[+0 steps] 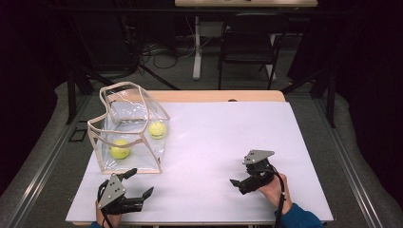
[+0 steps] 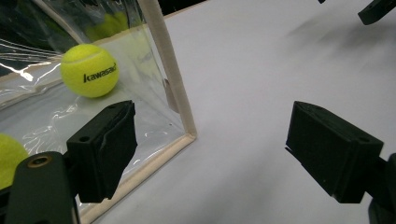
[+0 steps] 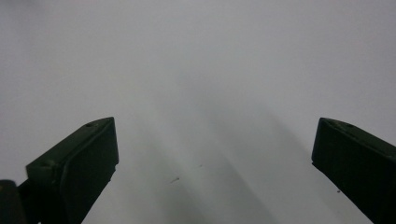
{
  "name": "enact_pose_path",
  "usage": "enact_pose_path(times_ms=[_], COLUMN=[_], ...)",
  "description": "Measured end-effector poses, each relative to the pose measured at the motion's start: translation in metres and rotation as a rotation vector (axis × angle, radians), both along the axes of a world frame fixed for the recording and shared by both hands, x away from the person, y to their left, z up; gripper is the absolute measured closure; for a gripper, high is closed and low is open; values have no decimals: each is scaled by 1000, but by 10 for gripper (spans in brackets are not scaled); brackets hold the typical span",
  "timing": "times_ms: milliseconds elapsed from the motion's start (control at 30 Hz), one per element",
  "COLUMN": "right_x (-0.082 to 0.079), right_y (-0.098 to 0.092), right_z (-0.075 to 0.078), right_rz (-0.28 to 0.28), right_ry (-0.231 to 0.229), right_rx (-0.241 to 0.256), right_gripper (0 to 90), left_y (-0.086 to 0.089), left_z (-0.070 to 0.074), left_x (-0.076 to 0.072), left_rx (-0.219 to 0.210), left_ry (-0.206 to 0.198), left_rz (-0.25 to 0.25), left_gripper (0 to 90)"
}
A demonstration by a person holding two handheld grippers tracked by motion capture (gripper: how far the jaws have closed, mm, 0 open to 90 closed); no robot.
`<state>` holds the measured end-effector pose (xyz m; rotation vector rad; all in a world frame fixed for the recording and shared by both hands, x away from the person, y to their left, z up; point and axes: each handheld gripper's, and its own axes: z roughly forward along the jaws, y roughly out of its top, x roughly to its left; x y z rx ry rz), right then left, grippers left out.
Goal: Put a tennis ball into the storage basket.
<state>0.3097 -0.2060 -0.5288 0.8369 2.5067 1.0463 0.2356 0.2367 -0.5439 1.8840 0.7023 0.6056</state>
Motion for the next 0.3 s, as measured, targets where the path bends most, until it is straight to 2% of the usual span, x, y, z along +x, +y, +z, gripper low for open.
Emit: enact_pose_path(times_ms=[300], right_x=[-7], right_y=[-6], right_z=[-4], right_rz=[-10], right_ry=[8], right_rx=[8], right_gripper=[0], left_y=[0], left_z=[0], left_x=[1], left_rx=[7], left_ry=[3], left_rz=[-1], left_gripper=[161])
